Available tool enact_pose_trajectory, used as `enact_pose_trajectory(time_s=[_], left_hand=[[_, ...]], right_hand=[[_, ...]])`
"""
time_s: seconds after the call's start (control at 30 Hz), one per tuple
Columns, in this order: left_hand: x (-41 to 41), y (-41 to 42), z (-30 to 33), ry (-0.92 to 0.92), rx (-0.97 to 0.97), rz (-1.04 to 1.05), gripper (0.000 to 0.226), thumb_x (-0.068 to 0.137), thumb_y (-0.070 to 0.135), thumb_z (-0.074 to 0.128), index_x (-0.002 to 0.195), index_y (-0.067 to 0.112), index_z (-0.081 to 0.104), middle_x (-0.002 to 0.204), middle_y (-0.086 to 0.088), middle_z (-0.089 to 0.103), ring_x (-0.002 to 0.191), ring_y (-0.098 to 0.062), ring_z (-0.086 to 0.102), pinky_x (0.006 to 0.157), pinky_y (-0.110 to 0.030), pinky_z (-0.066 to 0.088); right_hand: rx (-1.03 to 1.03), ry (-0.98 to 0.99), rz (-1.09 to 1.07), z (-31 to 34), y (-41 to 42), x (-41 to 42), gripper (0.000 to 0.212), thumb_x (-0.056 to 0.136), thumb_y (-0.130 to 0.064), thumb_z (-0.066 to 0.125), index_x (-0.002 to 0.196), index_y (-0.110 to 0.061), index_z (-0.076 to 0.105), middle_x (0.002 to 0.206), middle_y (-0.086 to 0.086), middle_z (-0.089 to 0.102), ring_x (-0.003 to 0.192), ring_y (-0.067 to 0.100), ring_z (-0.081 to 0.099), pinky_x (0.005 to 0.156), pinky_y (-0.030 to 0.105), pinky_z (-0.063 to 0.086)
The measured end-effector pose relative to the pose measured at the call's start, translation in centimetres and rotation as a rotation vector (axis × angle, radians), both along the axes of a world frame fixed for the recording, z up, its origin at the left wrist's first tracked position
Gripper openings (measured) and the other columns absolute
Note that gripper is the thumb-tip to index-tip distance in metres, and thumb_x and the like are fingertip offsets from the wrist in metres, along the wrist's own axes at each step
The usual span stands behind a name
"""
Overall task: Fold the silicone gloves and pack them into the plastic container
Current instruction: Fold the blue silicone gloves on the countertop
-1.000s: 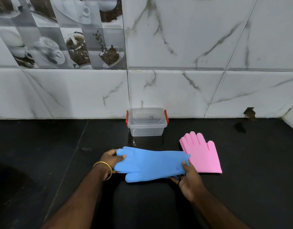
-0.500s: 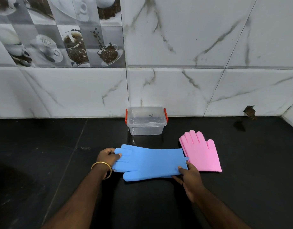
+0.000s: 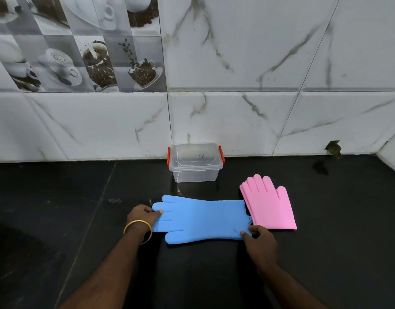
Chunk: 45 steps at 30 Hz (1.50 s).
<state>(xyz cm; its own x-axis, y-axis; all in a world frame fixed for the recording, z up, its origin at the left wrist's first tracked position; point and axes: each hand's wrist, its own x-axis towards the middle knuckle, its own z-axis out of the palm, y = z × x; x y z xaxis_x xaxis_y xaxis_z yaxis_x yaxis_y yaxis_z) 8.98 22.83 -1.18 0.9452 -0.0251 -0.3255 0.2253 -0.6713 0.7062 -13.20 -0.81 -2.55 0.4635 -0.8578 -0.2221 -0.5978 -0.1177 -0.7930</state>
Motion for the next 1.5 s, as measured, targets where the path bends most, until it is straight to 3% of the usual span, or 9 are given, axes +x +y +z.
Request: enact_pose_trajectory(time_s=[0.33, 0.47, 0.53, 0.63, 0.77, 0.9, 1.07, 1.33, 1.5], left_hand=[[0.4, 2.6, 0.6, 0.065, -0.068, 0.066, 0.028, 0.073, 0.024, 0.083, 0.074, 0.001, 0.068, 0.075, -0.014, 0.068, 0.069, -0.028, 0.060, 0.073, -0.037, 0.051], [-0.8, 2.3, 0.8, -0.160, 0.154, 0.019, 0.041, 0.070, 0.040, 0.082, 0.097, 0.012, 0.068, 0.105, -0.013, 0.064, 0.100, -0.034, 0.061, 0.089, -0.039, 0.047], [-2.1, 1.4, 1.2, -0.354, 0.157, -0.115, 0.034, 0.068, 0.041, 0.083, 0.091, 0.021, 0.067, 0.099, -0.007, 0.064, 0.096, -0.027, 0.060, 0.087, -0.037, 0.048], [-4.3, -0.9, 1.7, -0.290, -0.057, -0.564, 0.032, 0.065, 0.038, 0.087, 0.086, 0.025, 0.066, 0.086, 0.002, 0.062, 0.079, -0.009, 0.056, 0.077, -0.027, 0.045], [-6.3, -3.9, 1.8, -0.291, 0.172, -0.931, 0.048, 0.063, 0.057, 0.079, 0.103, 0.033, 0.067, 0.096, 0.014, 0.058, 0.091, -0.001, 0.053, 0.086, -0.020, 0.044], [-6.9, -5.2, 1.3, -0.350, 0.394, -1.048, 0.040, 0.076, 0.049, 0.072, 0.112, 0.033, 0.063, 0.112, 0.009, 0.059, 0.108, -0.015, 0.053, 0.097, -0.032, 0.043], [-6.9, -5.1, 1.0, -0.394, 0.400, -1.041, 0.024, 0.086, 0.035, 0.064, 0.108, 0.027, 0.067, 0.112, 0.005, 0.064, 0.109, -0.017, 0.056, 0.095, -0.032, 0.046], [-7.6, -5.1, 1.2, -0.481, 0.455, -1.114, 0.026, 0.093, 0.029, 0.050, 0.113, 0.022, 0.065, 0.114, -0.001, 0.062, 0.109, -0.022, 0.056, 0.090, -0.036, 0.049], [-7.7, -4.7, 1.4, -0.523, 0.434, -1.134, 0.028, 0.095, 0.030, 0.046, 0.115, 0.022, 0.064, 0.115, 0.000, 0.061, 0.108, -0.020, 0.055, 0.089, -0.037, 0.048]], right_hand=[[0.135, -0.066, 0.047, -0.2, 0.8, 1.1, 0.034, 0.081, -0.016, 0.077, 0.113, -0.012, 0.065, 0.105, -0.001, 0.064, 0.096, 0.013, 0.060, 0.094, 0.037, 0.054], [0.038, -0.043, 0.052, 0.1, 0.5, 0.9, 0.018, 0.083, -0.028, 0.075, 0.093, -0.016, 0.066, 0.082, 0.002, 0.067, 0.079, 0.019, 0.065, 0.082, 0.044, 0.058], [-0.127, -0.013, 0.174, 0.4, 0.0, 1.7, 0.021, 0.085, -0.028, 0.073, 0.101, -0.015, 0.067, 0.087, 0.002, 0.067, 0.082, 0.015, 0.062, 0.082, 0.035, 0.056], [-0.270, 0.044, 0.309, 1.2, -1.6, 4.1, 0.041, 0.087, -0.028, 0.070, 0.124, -0.012, 0.062, 0.112, 0.006, 0.066, 0.099, 0.015, 0.060, 0.088, 0.028, 0.048], [-0.279, 0.207, 0.415, 1.8, -3.3, 7.4, 0.057, 0.092, -0.040, 0.061, 0.139, -0.011, 0.049, 0.133, 0.007, 0.059, 0.123, 0.022, 0.055, 0.102, 0.034, 0.043], [-0.269, 0.259, 0.422, 1.1, -4.1, 8.5, 0.041, 0.090, -0.041, 0.061, 0.120, -0.013, 0.061, 0.117, 0.006, 0.066, 0.105, 0.021, 0.061, 0.088, 0.031, 0.046], [-0.274, 0.175, 0.354, 0.8, -4.3, 8.4, 0.025, 0.088, -0.032, 0.066, 0.106, -0.015, 0.063, 0.102, 0.004, 0.067, 0.091, 0.017, 0.059, 0.079, 0.029, 0.046], [-0.286, 0.023, 0.369, 1.1, -3.9, 8.4, 0.015, 0.085, -0.020, 0.068, 0.079, -0.018, 0.055, 0.076, -0.001, 0.059, 0.073, 0.014, 0.055, 0.060, 0.021, 0.038], [-0.277, 0.005, 0.354, 1.6, -4.2, 8.0, 0.013, 0.086, -0.021, 0.068, 0.081, -0.021, 0.056, 0.075, -0.006, 0.059, 0.074, 0.013, 0.056, 0.065, 0.024, 0.040]])
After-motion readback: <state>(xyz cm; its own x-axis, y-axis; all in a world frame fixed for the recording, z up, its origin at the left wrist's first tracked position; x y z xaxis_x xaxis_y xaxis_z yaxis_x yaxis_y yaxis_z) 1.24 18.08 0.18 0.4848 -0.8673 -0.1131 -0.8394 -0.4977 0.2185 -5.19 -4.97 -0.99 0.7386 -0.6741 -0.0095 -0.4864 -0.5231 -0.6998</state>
